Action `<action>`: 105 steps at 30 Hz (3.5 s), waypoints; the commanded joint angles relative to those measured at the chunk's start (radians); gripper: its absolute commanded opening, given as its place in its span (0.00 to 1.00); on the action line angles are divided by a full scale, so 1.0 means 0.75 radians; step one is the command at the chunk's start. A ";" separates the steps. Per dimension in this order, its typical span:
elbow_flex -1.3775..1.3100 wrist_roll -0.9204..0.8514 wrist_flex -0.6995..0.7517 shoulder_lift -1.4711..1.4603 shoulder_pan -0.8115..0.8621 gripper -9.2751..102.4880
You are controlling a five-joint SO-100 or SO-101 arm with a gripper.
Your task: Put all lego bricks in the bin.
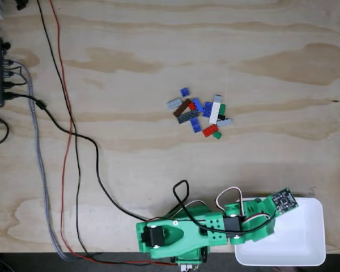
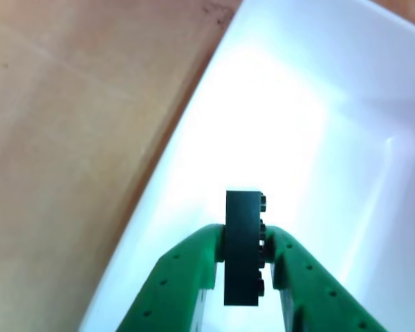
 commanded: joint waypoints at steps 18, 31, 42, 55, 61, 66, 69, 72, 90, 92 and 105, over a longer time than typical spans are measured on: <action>-0.724 0.458 0.313 -0.755 -1.311 0.33; -0.227 0.368 -0.693 -1.182 -1.739 0.26; -0.243 0.356 -0.877 -1.258 -1.837 0.19; -0.264 0.517 -0.630 -0.951 -1.835 0.08; -0.509 0.634 -0.391 -0.356 -1.604 0.08; -0.466 0.456 -0.213 -0.076 -1.104 0.08; -0.307 0.378 -0.235 -0.086 -0.736 0.08; -0.076 0.292 -0.440 -0.078 -0.409 0.08; 0.037 0.252 -0.335 0.029 -0.221 0.33; -0.151 0.372 -0.131 -0.055 -0.475 0.30; -0.344 0.526 -0.186 -0.947 -1.902 0.27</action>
